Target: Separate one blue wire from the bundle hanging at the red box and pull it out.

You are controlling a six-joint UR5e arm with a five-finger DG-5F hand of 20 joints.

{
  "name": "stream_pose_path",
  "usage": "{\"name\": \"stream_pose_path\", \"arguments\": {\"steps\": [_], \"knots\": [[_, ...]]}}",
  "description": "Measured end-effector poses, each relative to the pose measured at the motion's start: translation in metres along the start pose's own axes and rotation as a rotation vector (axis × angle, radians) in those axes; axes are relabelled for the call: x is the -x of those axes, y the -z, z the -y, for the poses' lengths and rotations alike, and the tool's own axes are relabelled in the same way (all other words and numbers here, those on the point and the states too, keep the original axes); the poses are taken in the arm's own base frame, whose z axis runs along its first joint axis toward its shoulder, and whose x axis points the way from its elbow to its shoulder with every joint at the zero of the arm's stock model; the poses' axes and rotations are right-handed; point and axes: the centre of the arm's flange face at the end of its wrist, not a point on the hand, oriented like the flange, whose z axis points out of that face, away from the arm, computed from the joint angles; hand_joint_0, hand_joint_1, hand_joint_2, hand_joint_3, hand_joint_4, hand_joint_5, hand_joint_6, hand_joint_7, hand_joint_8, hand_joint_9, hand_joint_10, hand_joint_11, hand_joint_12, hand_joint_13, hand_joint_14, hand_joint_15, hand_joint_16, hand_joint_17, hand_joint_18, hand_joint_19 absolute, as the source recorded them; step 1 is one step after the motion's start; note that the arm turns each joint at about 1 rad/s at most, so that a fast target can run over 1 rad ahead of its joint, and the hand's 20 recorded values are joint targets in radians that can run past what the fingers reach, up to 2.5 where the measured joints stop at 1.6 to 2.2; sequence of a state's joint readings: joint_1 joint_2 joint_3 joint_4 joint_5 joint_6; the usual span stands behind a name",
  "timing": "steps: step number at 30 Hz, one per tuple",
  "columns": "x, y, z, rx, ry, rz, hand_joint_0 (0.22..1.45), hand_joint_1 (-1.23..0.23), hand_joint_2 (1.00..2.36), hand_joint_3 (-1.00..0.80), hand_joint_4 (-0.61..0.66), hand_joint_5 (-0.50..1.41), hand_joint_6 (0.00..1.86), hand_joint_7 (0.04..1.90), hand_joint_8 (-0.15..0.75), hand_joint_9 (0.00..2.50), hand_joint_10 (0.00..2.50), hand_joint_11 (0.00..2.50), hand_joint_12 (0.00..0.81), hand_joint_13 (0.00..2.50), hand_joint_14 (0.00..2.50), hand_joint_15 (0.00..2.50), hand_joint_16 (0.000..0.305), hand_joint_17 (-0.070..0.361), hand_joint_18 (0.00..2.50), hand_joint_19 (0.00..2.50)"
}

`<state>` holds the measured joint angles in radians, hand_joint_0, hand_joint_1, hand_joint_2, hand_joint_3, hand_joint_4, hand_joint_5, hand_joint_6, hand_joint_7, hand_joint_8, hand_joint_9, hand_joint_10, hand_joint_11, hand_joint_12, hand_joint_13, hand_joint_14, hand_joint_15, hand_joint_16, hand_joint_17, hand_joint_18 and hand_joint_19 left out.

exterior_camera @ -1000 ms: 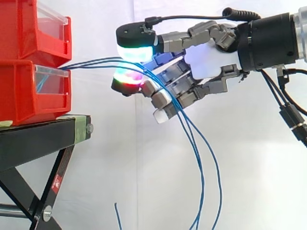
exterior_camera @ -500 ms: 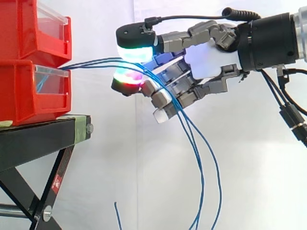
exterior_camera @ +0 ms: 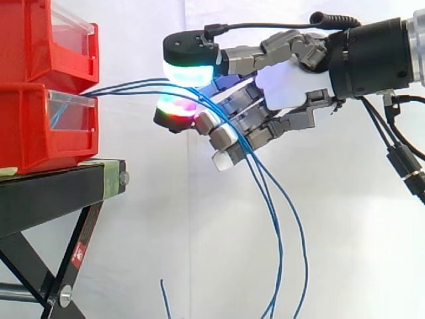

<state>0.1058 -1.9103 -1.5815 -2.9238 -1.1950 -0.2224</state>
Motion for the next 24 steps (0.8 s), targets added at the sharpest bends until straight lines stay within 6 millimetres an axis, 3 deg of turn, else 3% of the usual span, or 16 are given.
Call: {"name": "stream_pose_path", "arguments": {"steps": [5,16,24], "knots": [[0.0001,0.0,-0.0001,0.0,0.0,0.0,0.58,-0.85,1.01,-0.44,0.22,-0.25,0.9,0.95,0.347,0.95,0.02,1.32,0.446,1.11,0.03,1.12,0.06,0.136,0.81,0.69],[0.0,0.0,0.0,0.0,0.0,0.0,0.59,-0.7,1.01,-0.36,0.21,-0.22,0.91,0.96,0.356,1.08,0.02,1.31,0.445,1.15,0.03,1.13,0.058,0.132,0.83,0.71],[-0.0002,-0.0001,0.0003,0.0,0.001,-0.001,0.61,-0.7,1.02,-0.26,0.19,-0.21,0.91,0.99,0.356,1.11,0.02,1.33,0.442,1.16,0.02,1.13,0.058,0.13,0.83,0.7]]}}
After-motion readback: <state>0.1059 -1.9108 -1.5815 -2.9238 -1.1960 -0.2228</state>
